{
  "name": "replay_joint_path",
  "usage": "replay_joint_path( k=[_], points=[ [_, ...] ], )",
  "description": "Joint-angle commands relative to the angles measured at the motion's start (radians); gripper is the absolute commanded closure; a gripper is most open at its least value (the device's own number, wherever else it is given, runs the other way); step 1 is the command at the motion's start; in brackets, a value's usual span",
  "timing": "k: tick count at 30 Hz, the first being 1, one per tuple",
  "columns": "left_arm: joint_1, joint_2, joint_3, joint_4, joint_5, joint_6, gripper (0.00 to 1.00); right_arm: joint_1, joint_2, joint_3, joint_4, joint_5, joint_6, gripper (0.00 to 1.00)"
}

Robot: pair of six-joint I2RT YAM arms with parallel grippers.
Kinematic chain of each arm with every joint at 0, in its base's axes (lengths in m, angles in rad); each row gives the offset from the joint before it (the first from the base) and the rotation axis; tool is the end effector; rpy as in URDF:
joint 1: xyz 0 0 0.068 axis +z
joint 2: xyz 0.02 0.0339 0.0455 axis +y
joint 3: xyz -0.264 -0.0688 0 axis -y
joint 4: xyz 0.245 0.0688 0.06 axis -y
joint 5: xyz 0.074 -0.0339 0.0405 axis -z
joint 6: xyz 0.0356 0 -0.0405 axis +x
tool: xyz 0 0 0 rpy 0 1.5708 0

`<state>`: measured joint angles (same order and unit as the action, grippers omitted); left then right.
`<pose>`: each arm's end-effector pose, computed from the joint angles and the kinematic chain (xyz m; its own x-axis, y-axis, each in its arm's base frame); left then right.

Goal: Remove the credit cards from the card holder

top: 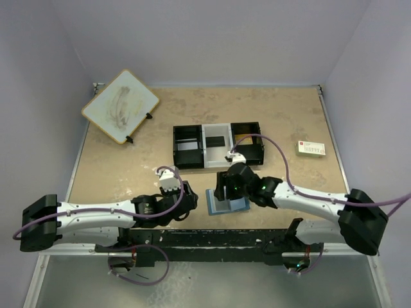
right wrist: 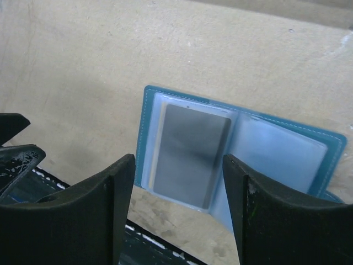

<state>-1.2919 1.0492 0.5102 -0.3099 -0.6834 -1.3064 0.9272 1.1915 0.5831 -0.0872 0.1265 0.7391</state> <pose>0.0758 -0.1829 0.1919 -0.6627 -0.4047 -0.6301 -0.0347 0.8571 -0.5140 0.1485 0.1905 0.1979 -0.7796 0.0743 -0.6218 -0.2845 0.8425 0.4574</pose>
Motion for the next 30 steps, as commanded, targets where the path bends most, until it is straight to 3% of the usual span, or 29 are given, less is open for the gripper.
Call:
replay_joint_path(
  k=[1, 11, 18, 25, 30],
  points=[
    [-0.002, 0.008, 0.008, -0.058, -0.064, -0.042, 0.44, 0.062, 0.1, 0.094, -0.076, 0.136, -0.013, 0.32],
    [-0.003, 0.02, 0.0, -0.044, -0.061, -0.048, 0.25, 0.108, 0.238, 0.158, -0.093, 0.169, -0.004, 0.3],
    [-0.003, 0.02, -0.002, -0.043, -0.057, -0.048, 0.25, 0.123, 0.287, 0.181, -0.107, 0.187, 0.023, 0.31],
    [-0.002, 0.021, 0.0, -0.041, -0.057, -0.047, 0.25, 0.124, 0.303, 0.178, -0.115, 0.19, 0.061, 0.41],
    [-0.003, 0.024, -0.004, 0.017, -0.028, -0.01, 0.25, 0.117, 0.222, 0.104, -0.001, 0.063, 0.057, 0.44]
  ],
)
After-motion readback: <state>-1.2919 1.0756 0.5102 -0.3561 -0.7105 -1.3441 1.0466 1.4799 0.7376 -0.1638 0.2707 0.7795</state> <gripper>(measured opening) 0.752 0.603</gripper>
